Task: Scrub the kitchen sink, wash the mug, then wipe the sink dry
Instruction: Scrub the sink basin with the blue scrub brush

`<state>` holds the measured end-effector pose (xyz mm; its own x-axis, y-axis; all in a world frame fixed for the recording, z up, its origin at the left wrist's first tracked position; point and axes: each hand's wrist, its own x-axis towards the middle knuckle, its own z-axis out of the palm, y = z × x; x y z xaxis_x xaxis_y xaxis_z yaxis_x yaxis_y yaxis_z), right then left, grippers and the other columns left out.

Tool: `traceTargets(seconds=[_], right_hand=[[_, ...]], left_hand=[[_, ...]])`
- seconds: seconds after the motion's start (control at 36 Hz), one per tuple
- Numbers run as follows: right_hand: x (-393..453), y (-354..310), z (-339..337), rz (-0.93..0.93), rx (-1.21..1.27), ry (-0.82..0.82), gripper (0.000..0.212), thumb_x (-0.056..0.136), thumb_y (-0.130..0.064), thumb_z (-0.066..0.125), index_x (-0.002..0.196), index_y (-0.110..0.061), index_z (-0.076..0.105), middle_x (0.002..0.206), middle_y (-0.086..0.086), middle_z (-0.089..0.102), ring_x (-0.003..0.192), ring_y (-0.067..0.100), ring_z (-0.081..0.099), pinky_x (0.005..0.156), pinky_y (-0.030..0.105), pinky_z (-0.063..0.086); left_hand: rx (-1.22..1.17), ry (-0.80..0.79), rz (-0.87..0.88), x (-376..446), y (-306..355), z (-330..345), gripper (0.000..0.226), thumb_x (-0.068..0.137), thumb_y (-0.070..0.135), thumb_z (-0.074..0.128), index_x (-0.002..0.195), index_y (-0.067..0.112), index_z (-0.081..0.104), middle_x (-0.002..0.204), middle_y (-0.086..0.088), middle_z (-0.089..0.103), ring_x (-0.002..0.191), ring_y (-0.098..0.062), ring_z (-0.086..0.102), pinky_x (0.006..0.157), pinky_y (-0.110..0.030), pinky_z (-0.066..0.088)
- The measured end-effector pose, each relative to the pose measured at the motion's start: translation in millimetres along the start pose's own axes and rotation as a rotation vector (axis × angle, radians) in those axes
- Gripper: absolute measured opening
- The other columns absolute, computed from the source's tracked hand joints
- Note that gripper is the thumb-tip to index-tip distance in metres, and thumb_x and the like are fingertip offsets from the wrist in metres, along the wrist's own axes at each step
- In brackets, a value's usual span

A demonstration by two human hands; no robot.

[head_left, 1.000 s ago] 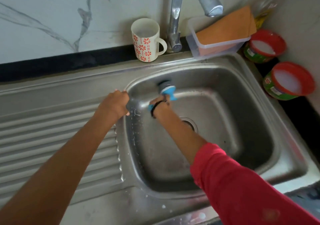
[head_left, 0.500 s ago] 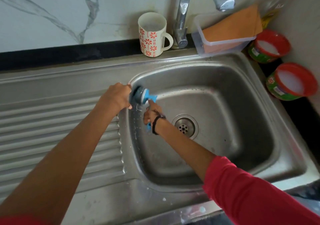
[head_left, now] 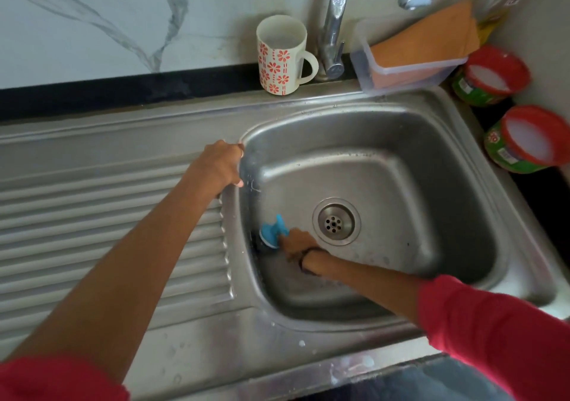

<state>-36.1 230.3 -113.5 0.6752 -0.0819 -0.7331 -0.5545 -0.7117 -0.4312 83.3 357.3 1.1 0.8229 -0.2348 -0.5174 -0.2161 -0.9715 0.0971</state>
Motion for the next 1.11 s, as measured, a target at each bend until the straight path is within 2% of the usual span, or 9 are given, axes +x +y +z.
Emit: traceTargets(seconds=[0.06, 0.31, 0.42, 0.5, 0.64, 0.72, 0.83, 0.97, 1.11], right_hand=[[-11, 10, 5, -0.019, -0.101, -0.017, 0.042, 0.101, -0.031, 0.031, 0.122, 0.000, 0.050, 0.126, 0.021, 0.055, 0.115, 0.034, 0.053, 0.091, 0.035, 0.042], [61, -48, -36, -0.136, -0.297, 0.281, 0.035, 0.101, -0.012, 0.029, 0.127, -0.002, 0.050, 0.128, 0.013, 0.056, 0.118, 0.029, 0.055, 0.093, 0.035, 0.045], [79, -35, -72, -0.142, -0.447, 0.377, 0.034, 0.101, -0.010, 0.029, 0.128, 0.002, 0.046, 0.128, 0.014, 0.053, 0.117, 0.030, 0.055, 0.093, 0.036, 0.046], [89, 6, -109, -0.021, -0.511, 0.448, 0.034, 0.101, -0.009, 0.029, 0.127, 0.002, 0.046, 0.128, 0.015, 0.053, 0.118, 0.031, 0.055, 0.094, 0.036, 0.045], [81, 92, -173, 0.336, -0.309, 0.600, 0.036, 0.100, -0.014, 0.035, 0.129, 0.002, 0.049, 0.132, 0.020, 0.052, 0.123, 0.034, 0.050, 0.097, 0.040, 0.043], [67, 108, -170, 0.405, -0.255, 0.586, 0.037, 0.100, -0.017, 0.036, 0.129, 0.002, 0.049, 0.134, 0.021, 0.050, 0.124, 0.034, 0.049, 0.099, 0.040, 0.041], [53, 85, -116, 0.242, -0.324, 0.486, 0.034, 0.100, -0.013, 0.033, 0.124, 0.003, 0.052, 0.127, 0.020, 0.055, 0.119, 0.034, 0.053, 0.095, 0.039, 0.043], [29, 54, -45, 0.051, -0.415, 0.341, 0.035, 0.100, -0.010, 0.028, 0.125, 0.001, 0.048, 0.125, 0.015, 0.057, 0.117, 0.028, 0.056, 0.093, 0.035, 0.044], [16, 82, -57, 0.042, -0.401, 0.238, 0.038, 0.101, -0.011, 0.026, 0.133, -0.005, 0.045, 0.135, 0.012, 0.051, 0.124, 0.027, 0.051, 0.099, 0.034, 0.042]], left_hand=[[-0.001, 0.001, 0.002, 1, 0, 1, 0.076, 0.077, 0.020, 0.075, 0.142, 0.010, 0.035, 0.137, -0.023, 0.041, 0.125, -0.035, 0.045, 0.103, -0.039, 0.038], [0.054, -0.012, -0.022, 4, 2, 1, 0.078, 0.078, 0.022, 0.074, 0.143, 0.010, 0.033, 0.140, -0.023, 0.038, 0.124, -0.036, 0.044, 0.102, -0.039, 0.038], [0.044, -0.014, -0.021, 6, 2, 2, 0.069, 0.077, 0.021, 0.075, 0.136, 0.004, 0.041, 0.129, -0.022, 0.047, 0.117, -0.035, 0.049, 0.096, -0.039, 0.042], [0.039, -0.019, -0.018, 7, 1, 0, 0.074, 0.076, 0.020, 0.076, 0.138, 0.004, 0.039, 0.128, -0.024, 0.048, 0.119, -0.037, 0.048, 0.098, -0.040, 0.040], [0.024, -0.001, -0.019, 7, 2, 3, 0.073, 0.076, 0.017, 0.076, 0.138, 0.004, 0.040, 0.126, -0.023, 0.050, 0.117, -0.037, 0.050, 0.098, -0.039, 0.041], [0.033, -0.003, -0.014, 7, 2, 3, 0.077, 0.076, 0.017, 0.076, 0.141, 0.006, 0.035, 0.127, -0.022, 0.049, 0.117, -0.036, 0.051, 0.098, -0.038, 0.041], [0.070, -0.021, -0.036, 9, 8, 2, 0.084, 0.077, 0.017, 0.075, 0.145, 0.007, 0.027, 0.132, -0.023, 0.046, 0.122, -0.036, 0.047, 0.100, -0.038, 0.040], [0.065, -0.018, -0.055, 5, 11, 0, 0.083, 0.077, 0.016, 0.075, 0.144, 0.007, 0.028, 0.132, -0.026, 0.044, 0.121, -0.038, 0.047, 0.100, -0.040, 0.040], [0.055, 0.000, -0.064, -1, 14, 3, 0.080, 0.078, 0.015, 0.074, 0.144, 0.008, 0.030, 0.137, -0.025, 0.041, 0.124, -0.037, 0.046, 0.103, -0.039, 0.038]])
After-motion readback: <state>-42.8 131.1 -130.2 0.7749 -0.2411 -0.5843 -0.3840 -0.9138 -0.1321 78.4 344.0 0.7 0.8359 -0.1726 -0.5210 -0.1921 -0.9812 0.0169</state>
